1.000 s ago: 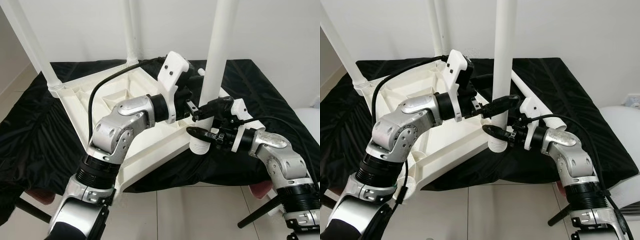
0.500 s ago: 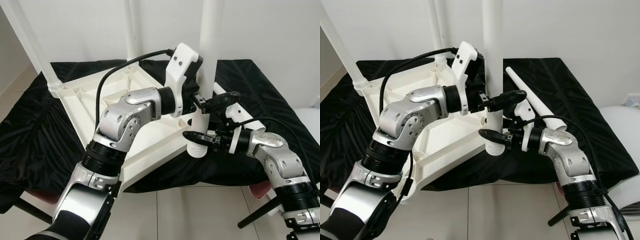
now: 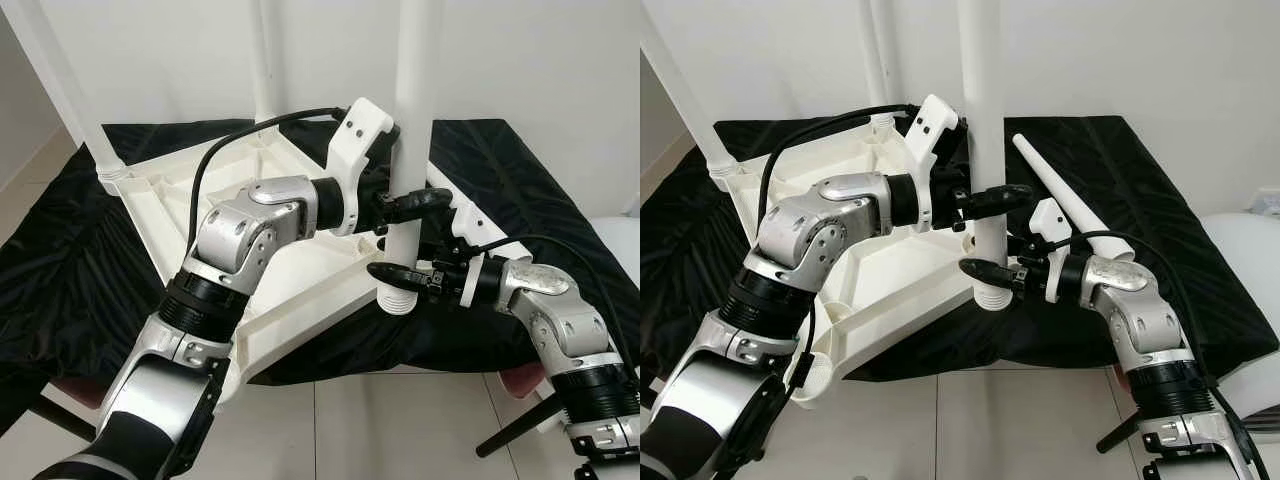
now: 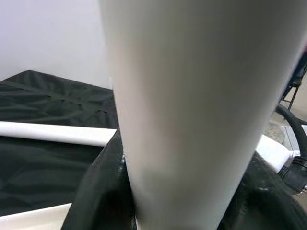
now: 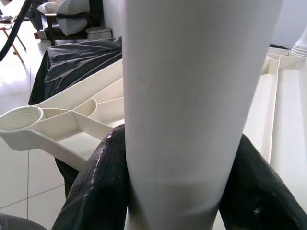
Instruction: Building children table
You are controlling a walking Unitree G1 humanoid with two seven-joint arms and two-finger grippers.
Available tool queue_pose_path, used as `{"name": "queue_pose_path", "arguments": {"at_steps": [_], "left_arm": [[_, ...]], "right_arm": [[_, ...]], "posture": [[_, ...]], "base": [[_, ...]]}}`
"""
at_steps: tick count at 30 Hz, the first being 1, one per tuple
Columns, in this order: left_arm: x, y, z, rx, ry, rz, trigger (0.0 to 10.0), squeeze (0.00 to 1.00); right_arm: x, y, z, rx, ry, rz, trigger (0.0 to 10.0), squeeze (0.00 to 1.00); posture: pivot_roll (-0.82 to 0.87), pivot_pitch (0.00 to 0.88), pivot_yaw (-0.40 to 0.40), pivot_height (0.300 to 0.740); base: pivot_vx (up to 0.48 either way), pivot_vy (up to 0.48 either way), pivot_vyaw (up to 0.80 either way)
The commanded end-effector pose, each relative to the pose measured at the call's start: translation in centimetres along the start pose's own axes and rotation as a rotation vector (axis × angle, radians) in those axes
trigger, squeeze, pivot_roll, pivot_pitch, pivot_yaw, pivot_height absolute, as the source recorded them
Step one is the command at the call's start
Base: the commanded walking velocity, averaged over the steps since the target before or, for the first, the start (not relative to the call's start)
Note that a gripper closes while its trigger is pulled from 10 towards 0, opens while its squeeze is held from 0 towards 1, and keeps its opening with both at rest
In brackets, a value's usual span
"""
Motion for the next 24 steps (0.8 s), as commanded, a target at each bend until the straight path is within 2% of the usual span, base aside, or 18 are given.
{"name": "queue_pose_path", "arguments": {"at_steps": [1, 10, 11, 12, 14, 15, 20, 24], "left_arm": [[0.9, 0.1, 0.3, -0.004, -0.018, 0.009, 0.0, 0.00], [1.3, 0.3, 0.3, 0.008, -0.037, 0.007, 0.0, 0.00], [1.4, 0.5, 0.3, 0.029, -0.047, 0.000, 3.1, 0.00], [1.5, 0.6, 0.4, 0.044, -0.054, -0.004, 10.0, 0.00], [1.9, 1.2, 0.4, 0.084, -0.072, -0.013, 10.0, 0.00], [2.1, 1.4, 0.4, 0.098, -0.079, -0.017, 10.0, 0.00], [2.5, 1.6, 0.4, 0.119, -0.091, -0.022, 10.0, 0.00], [2.9, 2.0, 0.5, 0.157, -0.112, -0.044, 10.0, 0.00]], "right_arm": [[0.3, -0.2, 0.1, 0.003, -0.003, 0.029, 10.0, 0.00], [0.4, -0.8, 0.2, -0.045, -0.009, 0.034, 10.0, 0.00], [0.4, -1.1, 0.2, -0.072, -0.010, 0.032, 10.0, 0.00], [0.3, -1.3, 0.2, -0.088, -0.009, 0.031, 10.0, 0.00], [0.4, -1.5, 0.1, -0.111, -0.020, 0.017, 10.0, 0.00], [0.5, -1.7, 0.1, -0.124, -0.027, 0.010, 10.0, 1.00], [0.8, -2.2, 0.1, -0.152, -0.045, 0.008, 10.0, 1.00], [1.2, -3.4, -0.2, -0.241, -0.063, 0.014, 10.0, 1.00]], "posture": [[-0.07, 0.034, 0.038, 0.740], [-0.07, 0.015, 0.035, 0.740], [-0.07, 0.011, 0.033, 0.740], [-0.07, 0.011, 0.033, 0.740], [-0.08, 0.007, 0.032, 0.740], [-0.08, 0.008, 0.030, 0.740], [-0.08, 0.005, 0.028, 0.740], [-0.08, 0.000, 0.021, 0.740]], "base": [[0.000, 0.000, 0.00], [0.000, 0.000, 0.00], [0.000, 0.000, 0.00], [0.000, 0.000, 0.00], [0.000, 0.000, 0.00], [0.000, 0.000, 0.00], [0.000, 0.000, 0.00], [0.000, 0.000, 0.00]]}}
Point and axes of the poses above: a point about 5 cm out from each wrist's last joint towards the gripper, its own z axis pointing back from the gripper into the wrist, its own x axis along the axis of the wrist's last joint, y = z × x, the point moved 5 cm from there along -z, pointing out of the wrist towards the gripper, and after that the axes turned 15 degrees about z, right-handed, at the moved point
